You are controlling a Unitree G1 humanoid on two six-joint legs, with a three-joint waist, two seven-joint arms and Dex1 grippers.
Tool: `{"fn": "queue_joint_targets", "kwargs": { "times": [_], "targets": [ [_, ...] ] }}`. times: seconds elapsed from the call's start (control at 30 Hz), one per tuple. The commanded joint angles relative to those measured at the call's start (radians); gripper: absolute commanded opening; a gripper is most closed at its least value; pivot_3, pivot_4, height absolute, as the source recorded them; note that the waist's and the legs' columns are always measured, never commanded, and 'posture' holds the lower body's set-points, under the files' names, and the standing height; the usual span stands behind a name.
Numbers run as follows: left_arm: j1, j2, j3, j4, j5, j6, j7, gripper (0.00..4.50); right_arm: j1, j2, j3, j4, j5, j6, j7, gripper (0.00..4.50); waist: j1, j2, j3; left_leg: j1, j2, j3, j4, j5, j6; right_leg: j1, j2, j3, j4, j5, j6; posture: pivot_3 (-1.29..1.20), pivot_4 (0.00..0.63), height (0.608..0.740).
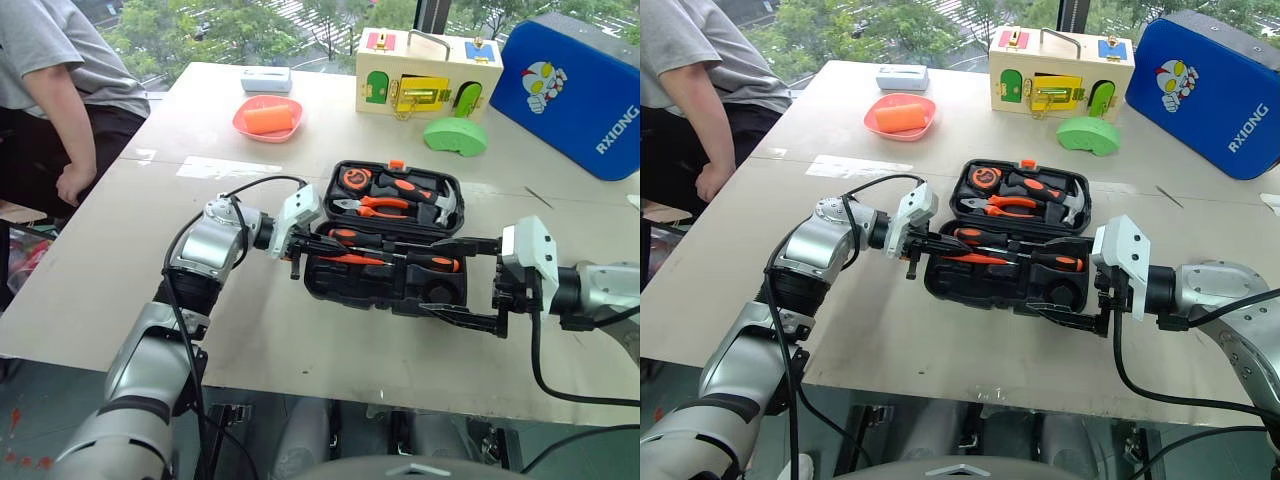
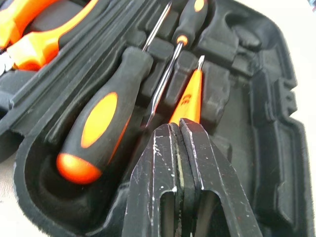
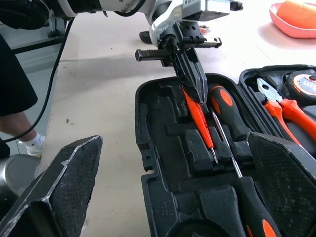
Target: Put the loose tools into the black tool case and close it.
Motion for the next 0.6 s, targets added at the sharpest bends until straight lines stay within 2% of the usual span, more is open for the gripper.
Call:
{"fn": "queue_joint_targets", "kwargs": {
  "times": [0.03, 0.6],
  "targets": [
    [0.022, 0.006, -0.020, 0.007, 0.036, -0.030, 0.012, 0.02, -0.005, 0.003, -0.006, -0.024, 0.008, -0.005, -0.001, 4.50, 0.000, 0.000, 0.000, 0.000, 0.000, 0.000, 0.000, 0.000, 0.000, 0.000, 0.000, 0.000, 0.000, 0.000, 0.000, 0.00, 0.150, 0.735],
    [0.076, 0.031, -0.059, -0.011, 0.121, -0.168, 0.048, 0.02, -0.017, 0.016, 0.002, -0.013, 0.008, -0.008, -0.002, 4.50, -0.001, 0.001, -0.003, 0.002, 0.000, 0.000, 0.000, 0.000, 0.000, 0.001, -0.001, 0.001, 0.002, 0.000, 0.000, 0.00, 0.150, 0.735]
  ]
}}
